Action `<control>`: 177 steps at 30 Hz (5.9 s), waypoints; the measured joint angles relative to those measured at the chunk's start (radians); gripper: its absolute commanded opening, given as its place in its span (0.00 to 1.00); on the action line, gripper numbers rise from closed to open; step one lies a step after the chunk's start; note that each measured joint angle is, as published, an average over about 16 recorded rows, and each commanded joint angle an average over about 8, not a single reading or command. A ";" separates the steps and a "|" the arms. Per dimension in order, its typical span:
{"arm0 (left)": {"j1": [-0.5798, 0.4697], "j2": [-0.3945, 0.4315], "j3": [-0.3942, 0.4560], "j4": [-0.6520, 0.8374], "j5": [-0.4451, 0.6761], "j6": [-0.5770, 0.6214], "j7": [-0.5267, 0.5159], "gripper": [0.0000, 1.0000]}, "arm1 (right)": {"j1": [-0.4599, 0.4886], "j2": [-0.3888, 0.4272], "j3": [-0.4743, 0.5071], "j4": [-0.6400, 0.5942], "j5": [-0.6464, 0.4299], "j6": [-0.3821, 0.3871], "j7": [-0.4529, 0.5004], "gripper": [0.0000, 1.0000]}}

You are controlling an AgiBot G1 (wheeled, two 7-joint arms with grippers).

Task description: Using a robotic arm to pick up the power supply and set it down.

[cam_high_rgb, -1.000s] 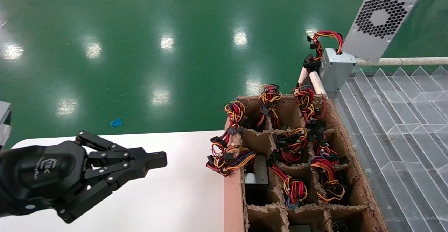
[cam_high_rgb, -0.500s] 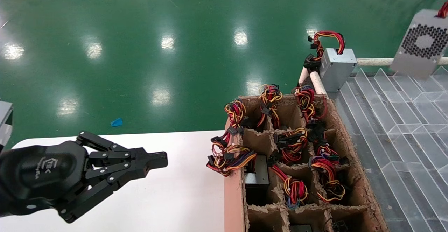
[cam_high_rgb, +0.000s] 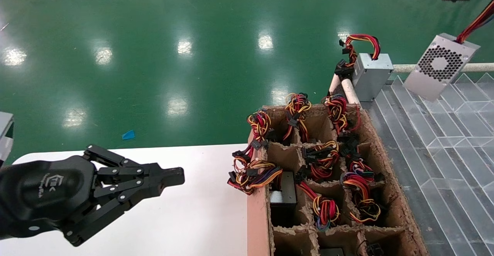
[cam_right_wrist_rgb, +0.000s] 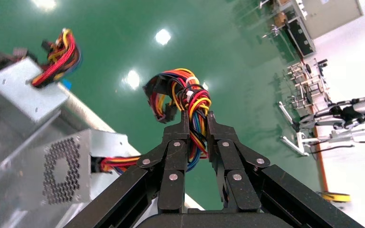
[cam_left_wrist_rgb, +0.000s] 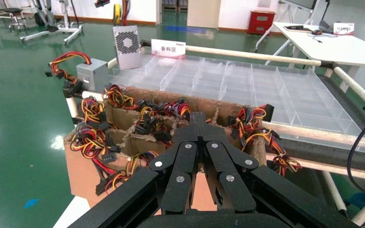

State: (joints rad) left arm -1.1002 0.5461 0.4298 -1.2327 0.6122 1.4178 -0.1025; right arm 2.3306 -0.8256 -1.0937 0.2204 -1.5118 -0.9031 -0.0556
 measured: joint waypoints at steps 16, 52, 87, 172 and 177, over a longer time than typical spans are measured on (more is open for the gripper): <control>0.000 0.000 0.000 0.000 0.000 0.000 0.000 0.00 | -0.120 -0.112 0.089 -0.169 0.133 0.179 -0.084 0.00; 0.000 0.000 0.000 0.000 0.000 0.000 0.000 0.00 | -0.242 -0.249 0.158 -0.207 0.231 0.380 -0.124 0.00; 0.000 0.000 0.000 0.000 0.000 0.000 0.000 0.00 | -0.308 -0.270 0.176 -0.209 0.256 0.353 -0.144 1.00; 0.000 0.000 0.000 0.000 0.000 0.000 0.000 1.00 | -1.276 0.223 0.827 1.088 0.792 -0.610 0.248 1.00; 0.000 0.000 0.000 0.000 0.000 0.000 0.000 1.00 | -1.281 0.225 0.830 1.093 0.795 -0.614 0.250 1.00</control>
State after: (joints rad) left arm -1.1000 0.5460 0.4298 -1.2325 0.6120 1.4175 -0.1024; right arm 1.0501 -0.6002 -0.2641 1.3138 -0.7167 -1.5167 0.1944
